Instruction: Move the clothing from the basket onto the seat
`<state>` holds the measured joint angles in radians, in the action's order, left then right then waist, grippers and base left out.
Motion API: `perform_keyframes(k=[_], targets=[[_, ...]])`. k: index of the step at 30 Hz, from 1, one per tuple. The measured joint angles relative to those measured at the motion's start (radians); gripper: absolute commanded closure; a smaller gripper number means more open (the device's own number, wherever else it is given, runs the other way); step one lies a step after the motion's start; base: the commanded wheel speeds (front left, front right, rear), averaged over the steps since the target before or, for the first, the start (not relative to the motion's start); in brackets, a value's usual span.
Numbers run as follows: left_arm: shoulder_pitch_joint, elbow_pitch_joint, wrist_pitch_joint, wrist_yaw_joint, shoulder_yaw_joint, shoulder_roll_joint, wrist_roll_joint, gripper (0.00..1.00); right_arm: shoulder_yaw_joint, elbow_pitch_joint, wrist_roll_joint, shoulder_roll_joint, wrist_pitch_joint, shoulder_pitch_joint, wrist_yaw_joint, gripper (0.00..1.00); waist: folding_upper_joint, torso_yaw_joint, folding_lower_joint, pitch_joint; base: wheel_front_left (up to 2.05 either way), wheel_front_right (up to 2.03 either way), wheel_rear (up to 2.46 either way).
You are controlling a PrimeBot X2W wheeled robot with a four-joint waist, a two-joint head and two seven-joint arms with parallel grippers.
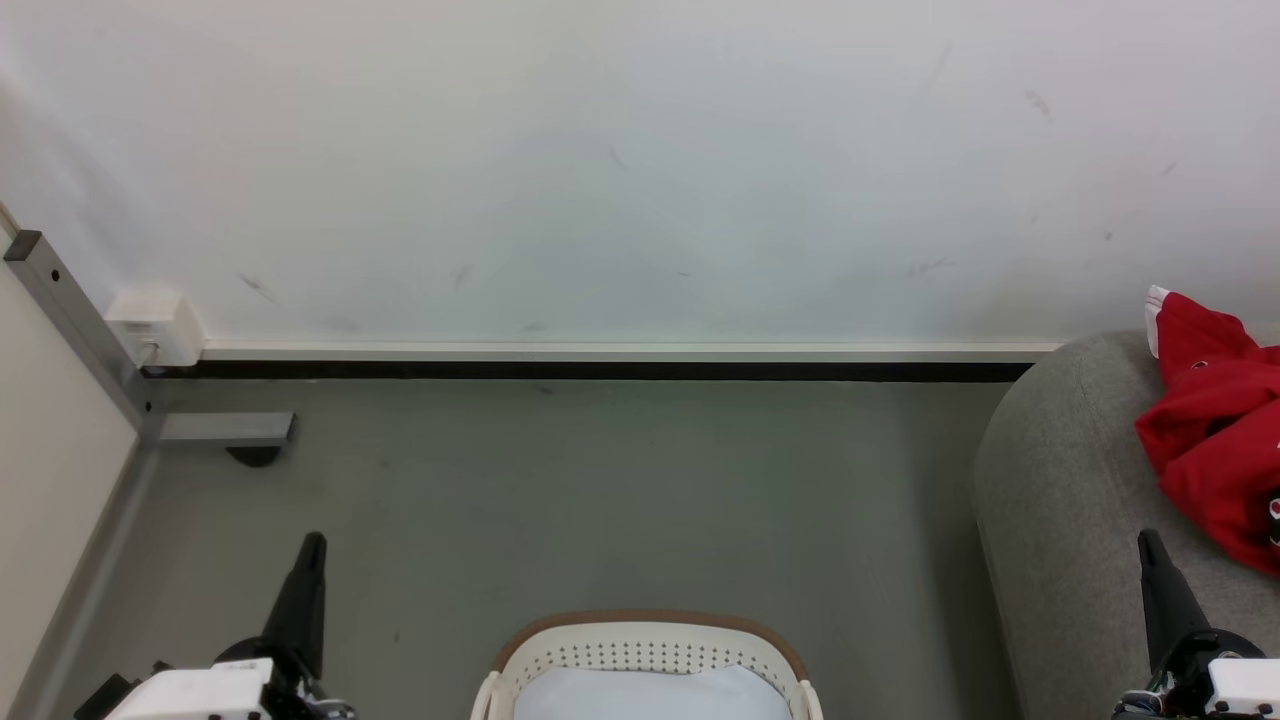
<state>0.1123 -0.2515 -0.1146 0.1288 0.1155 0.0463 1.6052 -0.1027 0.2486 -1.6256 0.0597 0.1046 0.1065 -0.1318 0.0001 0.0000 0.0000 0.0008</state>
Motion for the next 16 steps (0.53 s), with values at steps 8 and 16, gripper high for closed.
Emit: perform_keyframes(k=[8, 16], targets=[[0.0, 0.0, 0.0, 0.0, 0.0, 0.0, 0.0, 1.0, -0.001, 0.0, 0.001, -0.001, 0.0, 0.0, 0.0, 1.0, 0.0, 0.0, 0.0, 0.0, 0.0, 0.0, 0.0], [0.0, 0.0, 0.0, 0.0, 0.0, 0.0, 0.0, 1.0, -0.001, 0.0, 0.001, -0.001, 0.001, 0.0, 0.0, 1.0, 0.0, 0.0, 0.0, 0.0, 0.0, 0.0, 0.0]])
